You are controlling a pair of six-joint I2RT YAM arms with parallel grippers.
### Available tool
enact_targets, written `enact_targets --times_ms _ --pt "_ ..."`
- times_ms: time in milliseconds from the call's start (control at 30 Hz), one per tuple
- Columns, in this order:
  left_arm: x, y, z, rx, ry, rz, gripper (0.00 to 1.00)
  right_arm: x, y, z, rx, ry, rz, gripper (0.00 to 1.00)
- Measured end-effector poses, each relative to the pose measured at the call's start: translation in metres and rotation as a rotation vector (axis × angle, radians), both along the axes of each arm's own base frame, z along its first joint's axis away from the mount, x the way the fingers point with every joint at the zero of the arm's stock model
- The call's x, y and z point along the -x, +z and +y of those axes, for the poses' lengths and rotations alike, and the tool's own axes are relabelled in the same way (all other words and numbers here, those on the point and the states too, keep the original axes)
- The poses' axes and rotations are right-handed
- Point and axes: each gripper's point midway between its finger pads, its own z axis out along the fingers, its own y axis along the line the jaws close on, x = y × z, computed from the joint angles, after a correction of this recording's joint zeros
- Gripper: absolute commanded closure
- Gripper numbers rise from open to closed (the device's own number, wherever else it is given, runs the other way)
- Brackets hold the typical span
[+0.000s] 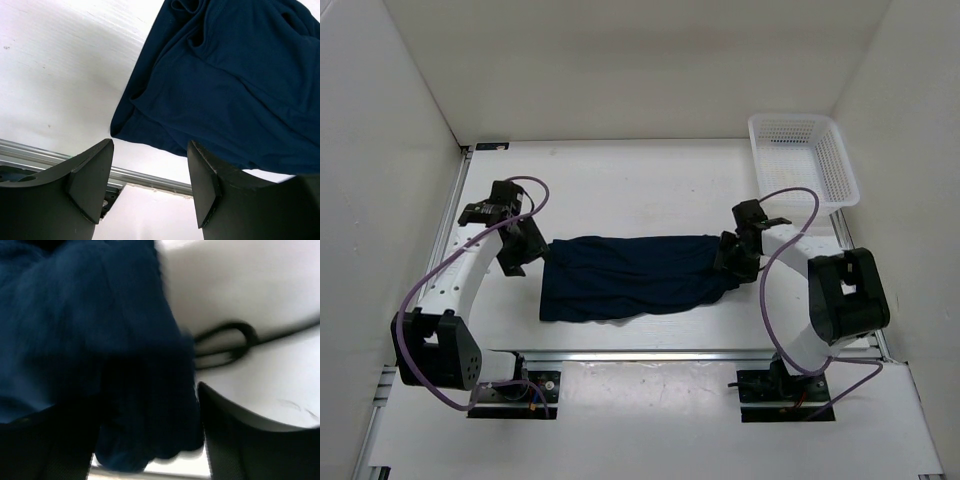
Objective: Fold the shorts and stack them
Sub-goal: Fold the shorts
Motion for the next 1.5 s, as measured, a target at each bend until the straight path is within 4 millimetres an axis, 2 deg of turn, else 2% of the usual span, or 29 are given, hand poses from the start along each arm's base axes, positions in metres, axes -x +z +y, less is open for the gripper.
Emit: enact_targets --times_ms 33,67,167,200,233,367,500,567,633,667,700,733,867,1000,1300,1500 --pt "0.000 -0.001 0.000 0.001 0.002 0.000 0.28 -0.001 -0.007 0.003 -0.011 0.000 0.009 0.45" --pt "0.000 -0.001 0.000 0.001 0.003 0.000 0.28 -0.001 -0.008 0.005 -0.020 0.003 0.013 0.63" --pt "-0.001 -0.001 0.000 0.002 0.006 -0.003 0.28 -0.005 -0.008 0.011 -0.055 -0.007 -0.002 0.84" --pt "-0.001 -0.001 0.000 0.002 0.006 -0.002 0.28 -0.006 -0.007 0.012 -0.059 -0.006 -0.008 0.95" --pt "-0.001 -0.001 0.000 0.002 0.006 -0.002 0.28 -0.007 -0.006 0.012 -0.059 -0.011 -0.014 1.00" --pt "-0.002 -0.004 -0.002 0.008 0.012 -0.002 0.28 -0.009 -0.001 0.002 -0.004 -0.046 -0.038 1.00" --pt "-0.004 -0.014 -0.009 0.028 0.003 0.018 0.29 -0.005 0.016 -0.023 0.116 -0.082 -0.065 1.00" --pt "-0.005 -0.021 -0.015 0.038 -0.007 0.031 0.33 -0.009 0.032 -0.030 0.160 -0.088 -0.079 1.00" --pt "-0.006 -0.029 -0.024 0.051 -0.021 0.046 0.38 -0.021 0.051 -0.031 0.186 -0.086 -0.120 1.00" --pt "-0.007 -0.033 -0.028 0.055 -0.027 0.055 0.49 -0.028 0.062 -0.029 0.192 -0.081 -0.148 1.00" --pt "-0.009 -0.038 -0.034 0.062 -0.037 0.066 0.82 -0.035 0.074 -0.024 0.197 -0.072 -0.177 1.00" --pt "-0.011 -0.043 -0.041 0.070 -0.039 0.075 0.90 -0.041 0.086 -0.018 0.195 -0.058 -0.207 1.00" --pt "-0.014 -0.068 -0.055 0.069 -0.061 0.137 0.90 -0.052 0.126 0.020 0.194 0.030 -0.297 1.00" --pt "-0.013 -0.092 -0.058 0.056 -0.045 0.206 0.90 -0.045 0.141 0.063 0.215 0.136 -0.326 1.00" --pt "-0.011 -0.118 -0.061 0.036 0.018 0.275 0.90 -0.022 0.135 0.140 0.297 0.296 -0.315 1.00" --pt "-0.011 -0.121 -0.061 0.036 0.021 0.280 0.90 -0.019 0.124 0.194 0.308 0.368 -0.321 1.00"
